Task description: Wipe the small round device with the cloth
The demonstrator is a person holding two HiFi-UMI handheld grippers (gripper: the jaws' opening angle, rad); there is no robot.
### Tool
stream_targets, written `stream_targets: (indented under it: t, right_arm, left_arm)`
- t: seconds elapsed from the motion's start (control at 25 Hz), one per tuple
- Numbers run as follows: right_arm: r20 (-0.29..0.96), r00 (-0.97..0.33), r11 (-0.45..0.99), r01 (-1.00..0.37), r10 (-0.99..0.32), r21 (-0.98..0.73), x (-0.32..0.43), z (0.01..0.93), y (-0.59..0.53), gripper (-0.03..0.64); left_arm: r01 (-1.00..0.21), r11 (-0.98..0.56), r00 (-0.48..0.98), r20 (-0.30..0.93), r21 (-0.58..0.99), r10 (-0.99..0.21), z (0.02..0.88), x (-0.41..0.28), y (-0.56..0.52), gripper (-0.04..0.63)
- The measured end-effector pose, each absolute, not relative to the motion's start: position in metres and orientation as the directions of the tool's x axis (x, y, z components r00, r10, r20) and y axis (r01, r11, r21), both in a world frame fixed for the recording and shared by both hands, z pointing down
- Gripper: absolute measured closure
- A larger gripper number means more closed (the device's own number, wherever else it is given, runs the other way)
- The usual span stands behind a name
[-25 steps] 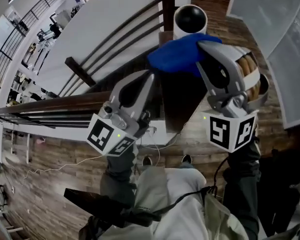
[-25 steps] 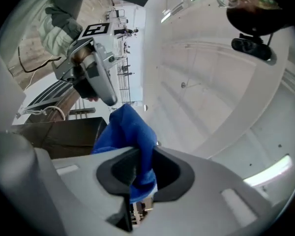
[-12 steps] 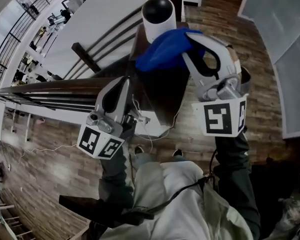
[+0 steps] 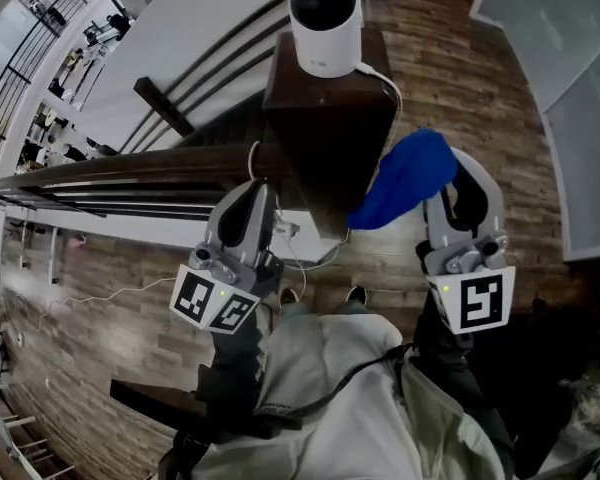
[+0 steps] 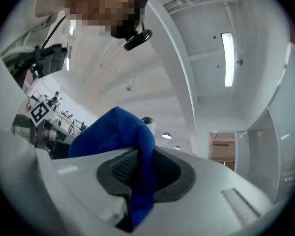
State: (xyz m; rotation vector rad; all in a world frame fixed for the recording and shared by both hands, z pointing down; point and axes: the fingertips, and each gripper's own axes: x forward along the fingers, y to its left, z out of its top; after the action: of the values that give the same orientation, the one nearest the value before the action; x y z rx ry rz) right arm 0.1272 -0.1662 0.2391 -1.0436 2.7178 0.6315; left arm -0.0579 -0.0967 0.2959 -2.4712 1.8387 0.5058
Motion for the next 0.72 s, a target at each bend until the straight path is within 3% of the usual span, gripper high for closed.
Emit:
stream_targets:
  t: [0.28, 0.72]
  right_arm:
    - [-0.212, -0.743, 0.613, -0.652, -0.635, 0.447, 0.075, 0.265, -0.146, 0.557]
    - [-0.217, -0.695, 0.557, -0.692, -0.685, 0.459, 0.059, 0.253, -0.146, 0.558]
  left_arm:
    - [-0.907, -0.407, 0.364, -0.282, 0.111, -0.887, 0.286, -0.054, -0.109, 0.600]
    - [-0.863, -0.497, 0.445, -0.332, 0.089, -0.832, 0.262, -0.048, -0.117, 0.600]
